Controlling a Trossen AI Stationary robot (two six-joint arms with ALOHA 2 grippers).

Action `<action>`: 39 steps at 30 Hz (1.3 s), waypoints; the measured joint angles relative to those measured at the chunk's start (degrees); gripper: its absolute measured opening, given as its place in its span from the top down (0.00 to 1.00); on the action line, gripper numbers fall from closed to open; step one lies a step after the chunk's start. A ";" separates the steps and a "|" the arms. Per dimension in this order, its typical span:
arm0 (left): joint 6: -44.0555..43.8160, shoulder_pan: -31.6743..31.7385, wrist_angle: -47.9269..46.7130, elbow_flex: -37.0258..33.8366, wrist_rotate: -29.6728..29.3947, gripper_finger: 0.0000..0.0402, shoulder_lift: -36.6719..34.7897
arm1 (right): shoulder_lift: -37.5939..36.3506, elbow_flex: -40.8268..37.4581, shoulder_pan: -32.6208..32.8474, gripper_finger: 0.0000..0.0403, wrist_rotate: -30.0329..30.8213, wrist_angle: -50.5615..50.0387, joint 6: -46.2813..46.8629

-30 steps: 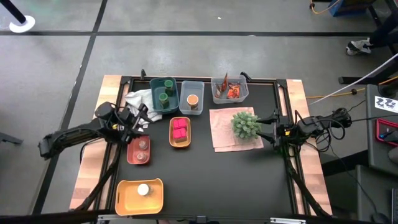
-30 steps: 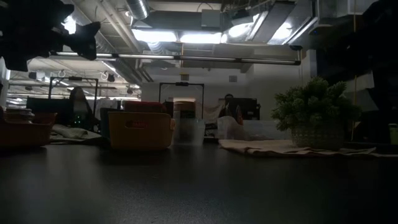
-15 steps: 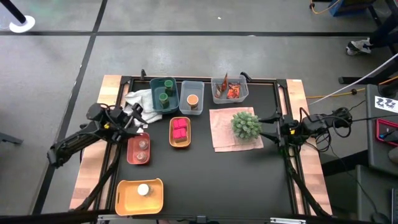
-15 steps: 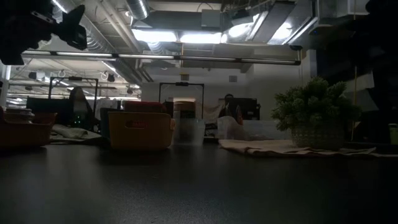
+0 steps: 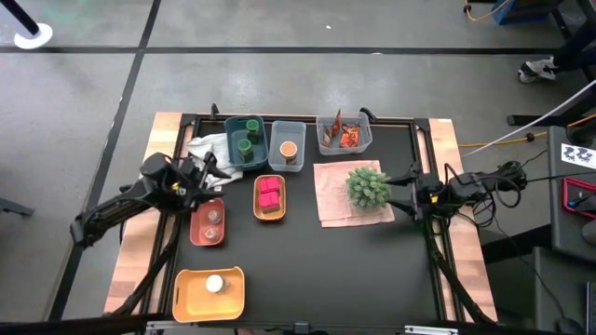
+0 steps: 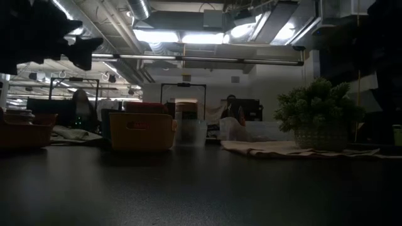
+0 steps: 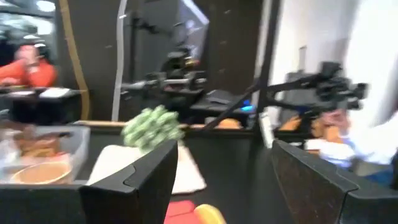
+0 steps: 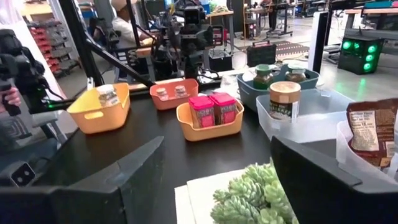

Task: Sort spices by type
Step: Return to Home Position

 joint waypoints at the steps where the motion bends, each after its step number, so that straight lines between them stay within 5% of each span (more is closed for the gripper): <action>1: 0.99 -0.46 -1.10 0.00 -1.84 0.38 0.03 | 0.00 -0.51 0.00 0.28 0.07 0.16 -0.01; 16: 7.51 -2.87 -4.65 0.00 -5.34 0.38 0.01 | 0.06 -9.58 -0.02 0.28 2.93 8.64 -1.29; 22: 7.58 -2.85 -5.18 0.00 -6.19 0.38 0.01 | 0.32 -14.00 0.00 0.28 -5.18 24.40 -9.14; 27: 7.41 -2.85 -5.16 0.00 -7.50 0.38 0.01 | 0.61 -14.03 -0.43 0.28 -4.79 25.27 -12.93; 35: 8.96 -2.84 -5.10 0.00 -7.64 0.38 0.01 | 0.61 -14.10 -10.04 0.28 -4.84 23.86 -14.99; 39: 9.09 -2.84 -5.12 0.00 -7.63 0.38 0.01 | 0.61 -14.14 -17.17 0.28 -11.67 23.01 -14.75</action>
